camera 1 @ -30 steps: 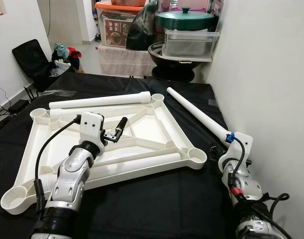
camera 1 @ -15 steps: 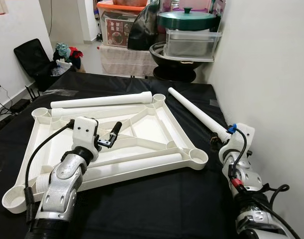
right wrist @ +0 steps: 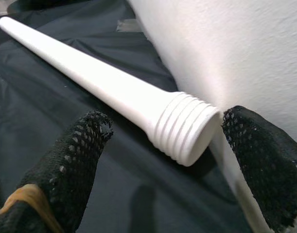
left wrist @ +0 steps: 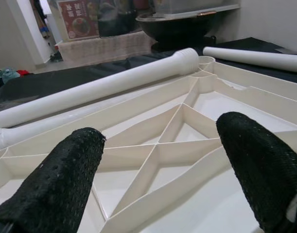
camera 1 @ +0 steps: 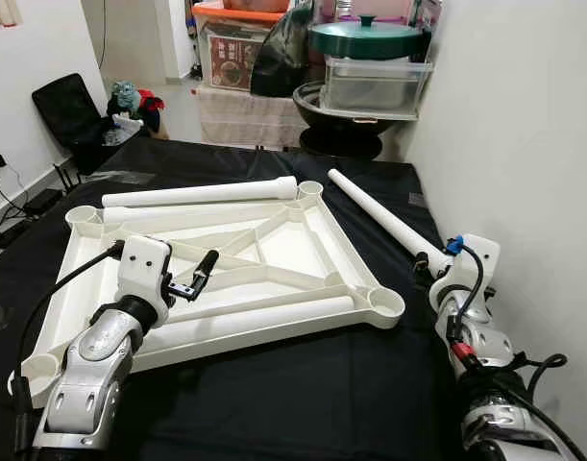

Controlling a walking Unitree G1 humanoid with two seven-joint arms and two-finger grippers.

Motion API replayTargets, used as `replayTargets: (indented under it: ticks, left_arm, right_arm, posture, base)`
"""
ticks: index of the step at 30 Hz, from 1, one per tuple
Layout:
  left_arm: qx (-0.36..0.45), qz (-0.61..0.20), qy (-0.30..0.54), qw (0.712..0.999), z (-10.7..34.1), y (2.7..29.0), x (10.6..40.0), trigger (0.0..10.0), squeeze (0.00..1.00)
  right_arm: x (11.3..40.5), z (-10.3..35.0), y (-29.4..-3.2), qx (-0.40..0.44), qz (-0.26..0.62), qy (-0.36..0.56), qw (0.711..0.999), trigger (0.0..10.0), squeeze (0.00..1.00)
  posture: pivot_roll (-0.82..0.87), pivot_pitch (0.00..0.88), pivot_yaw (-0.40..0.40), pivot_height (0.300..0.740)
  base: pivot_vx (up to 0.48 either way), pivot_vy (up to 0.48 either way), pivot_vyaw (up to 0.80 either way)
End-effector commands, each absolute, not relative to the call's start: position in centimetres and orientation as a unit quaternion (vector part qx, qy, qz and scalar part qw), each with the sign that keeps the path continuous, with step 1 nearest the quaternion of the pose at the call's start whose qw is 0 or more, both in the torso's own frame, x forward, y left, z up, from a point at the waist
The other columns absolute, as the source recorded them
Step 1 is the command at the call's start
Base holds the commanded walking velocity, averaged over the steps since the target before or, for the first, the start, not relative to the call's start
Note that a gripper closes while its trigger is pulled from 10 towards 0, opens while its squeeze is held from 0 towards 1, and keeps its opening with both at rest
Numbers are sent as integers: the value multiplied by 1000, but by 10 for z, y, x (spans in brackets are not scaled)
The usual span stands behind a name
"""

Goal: Building children table

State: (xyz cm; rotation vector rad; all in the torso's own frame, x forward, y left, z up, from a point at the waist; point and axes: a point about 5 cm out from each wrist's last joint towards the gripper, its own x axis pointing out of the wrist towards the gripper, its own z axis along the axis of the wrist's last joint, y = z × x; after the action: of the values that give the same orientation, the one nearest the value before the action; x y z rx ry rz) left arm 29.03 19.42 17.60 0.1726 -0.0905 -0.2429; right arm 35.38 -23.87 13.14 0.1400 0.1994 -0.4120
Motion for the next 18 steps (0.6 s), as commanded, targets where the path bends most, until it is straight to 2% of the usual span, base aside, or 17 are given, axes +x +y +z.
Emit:
replayTargets:
  ticks: [1,9,12,18]
  left_arm:
    - [86,-129,-33,987,175,195,286,10000,0]
    - [84,-137,-26,987,174,193,282,10000,0]
    - [71,-172,-31,982,175,180,278,10000,0]
    - [64,-204,-32,976,175,167,269,10000,0]
  right_arm:
    - [350,138,-245,57,-225,88,969,10000,0]
    - [342,150,-238,53,-228,63,970,10000,0]
    - [334,142,-228,63,-210,83,972,10000,0]
    - [328,139,-230,61,-217,90,970,10000,0]
  posture:
    - [135,45,-87,740]
    - [103,77,-87,740]
    - [88,99,-93,740]
    - [73,121,-93,740]
  base:
    - [0,0,0]
    - [0,0,0]
    - [0,0,0]
    - [0,0,0]
